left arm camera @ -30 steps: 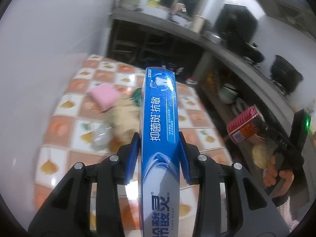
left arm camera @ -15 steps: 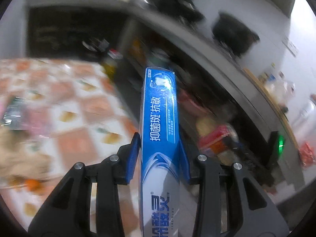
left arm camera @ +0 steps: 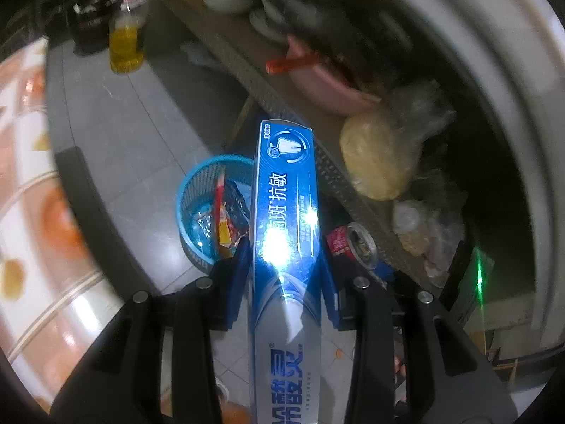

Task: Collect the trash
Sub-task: 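Open both tools over the blue wastebasket, dropping the toothpaste box and can, then move both open tools back over the table toward the beige paper bag, then close the left tool on the beige paper bag, then lift the beige bag with the left tool while the right tool approaches the orange peel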

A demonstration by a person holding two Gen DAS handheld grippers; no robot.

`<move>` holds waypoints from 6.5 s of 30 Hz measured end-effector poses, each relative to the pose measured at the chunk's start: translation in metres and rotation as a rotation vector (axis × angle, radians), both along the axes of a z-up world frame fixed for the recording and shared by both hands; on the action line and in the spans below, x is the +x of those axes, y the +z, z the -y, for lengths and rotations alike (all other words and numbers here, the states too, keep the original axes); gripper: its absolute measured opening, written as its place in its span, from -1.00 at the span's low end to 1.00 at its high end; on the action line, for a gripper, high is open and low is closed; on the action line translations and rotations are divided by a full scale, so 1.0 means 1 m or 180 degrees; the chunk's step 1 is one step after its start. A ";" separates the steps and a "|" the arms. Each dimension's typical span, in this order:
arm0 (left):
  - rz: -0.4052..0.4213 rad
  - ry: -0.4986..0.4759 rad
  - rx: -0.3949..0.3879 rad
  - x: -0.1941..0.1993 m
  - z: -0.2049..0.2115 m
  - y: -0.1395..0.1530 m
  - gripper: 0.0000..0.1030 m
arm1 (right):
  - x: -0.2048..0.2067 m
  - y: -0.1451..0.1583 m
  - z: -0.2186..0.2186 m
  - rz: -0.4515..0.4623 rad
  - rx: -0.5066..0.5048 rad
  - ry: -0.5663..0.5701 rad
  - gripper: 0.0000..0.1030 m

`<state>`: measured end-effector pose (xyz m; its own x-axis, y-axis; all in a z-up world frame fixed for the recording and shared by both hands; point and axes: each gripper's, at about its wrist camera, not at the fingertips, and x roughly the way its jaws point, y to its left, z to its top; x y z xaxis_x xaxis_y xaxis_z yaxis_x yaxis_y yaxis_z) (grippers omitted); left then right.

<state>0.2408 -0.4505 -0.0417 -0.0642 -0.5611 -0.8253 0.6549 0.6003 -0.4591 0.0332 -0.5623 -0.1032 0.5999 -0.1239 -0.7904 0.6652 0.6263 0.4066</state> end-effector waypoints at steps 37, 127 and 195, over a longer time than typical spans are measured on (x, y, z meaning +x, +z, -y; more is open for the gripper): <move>0.0954 0.0272 0.0013 0.016 -0.069 0.070 0.52 | 0.059 -0.058 0.032 -0.0226 0.0209 0.0168 0.28; 0.2555 0.2077 0.1042 -0.111 -0.523 0.121 -0.96 | 0.171 0.136 -0.352 0.0588 0.0660 0.2849 0.62; 0.0295 0.1479 -0.0154 -0.100 -0.522 -0.006 -0.97 | 0.184 0.079 -0.440 -0.0138 0.1046 0.3707 -0.02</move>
<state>0.1406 0.0718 -0.0480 0.2753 -0.5510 -0.7878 0.3616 0.8186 -0.4462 0.2170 -0.1225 -0.0242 0.1907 0.6831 -0.7050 -0.2113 0.7299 0.6501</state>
